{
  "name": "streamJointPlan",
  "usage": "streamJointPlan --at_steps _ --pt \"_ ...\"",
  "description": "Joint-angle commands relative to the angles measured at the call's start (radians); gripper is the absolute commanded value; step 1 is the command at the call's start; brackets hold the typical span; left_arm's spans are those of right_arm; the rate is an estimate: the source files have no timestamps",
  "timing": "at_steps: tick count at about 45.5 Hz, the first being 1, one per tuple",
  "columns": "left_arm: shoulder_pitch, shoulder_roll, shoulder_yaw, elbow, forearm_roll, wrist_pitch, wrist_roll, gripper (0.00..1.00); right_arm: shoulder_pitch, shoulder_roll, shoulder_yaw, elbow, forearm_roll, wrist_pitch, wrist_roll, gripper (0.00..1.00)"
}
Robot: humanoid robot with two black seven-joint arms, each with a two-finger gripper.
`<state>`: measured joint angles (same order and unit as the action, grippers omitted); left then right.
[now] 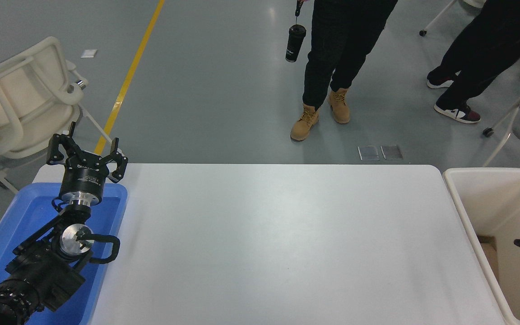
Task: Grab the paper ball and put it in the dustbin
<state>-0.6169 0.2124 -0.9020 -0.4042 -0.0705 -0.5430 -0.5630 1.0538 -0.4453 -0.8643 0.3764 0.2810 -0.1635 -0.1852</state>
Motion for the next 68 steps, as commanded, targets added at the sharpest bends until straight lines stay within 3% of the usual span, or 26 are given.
streamJointPlan --at_steps 1,21,42,54,68 --pt "-0.001 -0.001 0.000 0.001 0.000 0.000 0.000 0.99 0.245 0.036 -0.154 0.176 -0.002 0.113 0.001 1.00" --pt "-0.001 -0.001 0.000 0.001 0.000 0.000 0.000 0.99 0.624 0.028 -0.278 0.600 -0.052 0.268 -0.003 1.00" --pt "0.000 -0.001 0.000 0.001 0.000 0.000 0.000 0.99 1.181 -0.104 -0.417 1.173 -0.128 0.556 -0.007 1.00" --pt "0.000 -0.001 0.002 0.001 0.000 0.000 0.000 0.99 1.414 -0.174 -0.429 1.262 -0.128 0.780 -0.007 1.00" --pt "0.000 -0.001 0.002 0.001 0.000 0.000 0.000 0.99 1.552 -0.110 -0.394 1.266 -0.151 0.886 -0.014 1.00"
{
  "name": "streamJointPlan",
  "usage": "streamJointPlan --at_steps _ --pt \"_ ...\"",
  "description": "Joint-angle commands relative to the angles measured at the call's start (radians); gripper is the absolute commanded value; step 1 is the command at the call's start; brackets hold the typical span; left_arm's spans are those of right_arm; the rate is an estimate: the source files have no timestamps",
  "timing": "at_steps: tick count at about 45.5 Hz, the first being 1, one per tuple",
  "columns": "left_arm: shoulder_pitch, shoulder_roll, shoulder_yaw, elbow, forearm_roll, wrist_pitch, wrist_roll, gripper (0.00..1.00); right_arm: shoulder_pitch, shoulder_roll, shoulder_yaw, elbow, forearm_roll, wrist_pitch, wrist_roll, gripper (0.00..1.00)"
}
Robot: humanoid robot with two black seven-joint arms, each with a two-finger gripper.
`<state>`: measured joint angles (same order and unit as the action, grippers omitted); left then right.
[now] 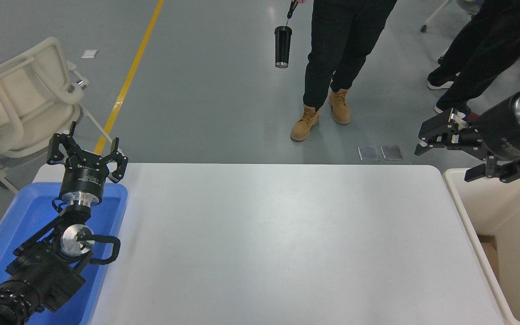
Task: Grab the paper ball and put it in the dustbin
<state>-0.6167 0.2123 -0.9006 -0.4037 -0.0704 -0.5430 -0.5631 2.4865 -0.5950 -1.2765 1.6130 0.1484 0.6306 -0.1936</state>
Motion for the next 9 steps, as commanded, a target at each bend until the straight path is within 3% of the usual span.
streamJointPlan --at_steps 1,9 --pt "0.000 -0.001 0.000 0.000 0.000 0.000 0.000 0.99 0.118 0.049 0.020 0.030 -0.018 0.092 -0.006 1.00" --pt "0.000 0.001 0.000 0.000 0.000 0.000 0.000 0.99 0.091 0.086 0.042 0.028 -0.018 0.092 -0.006 1.00"
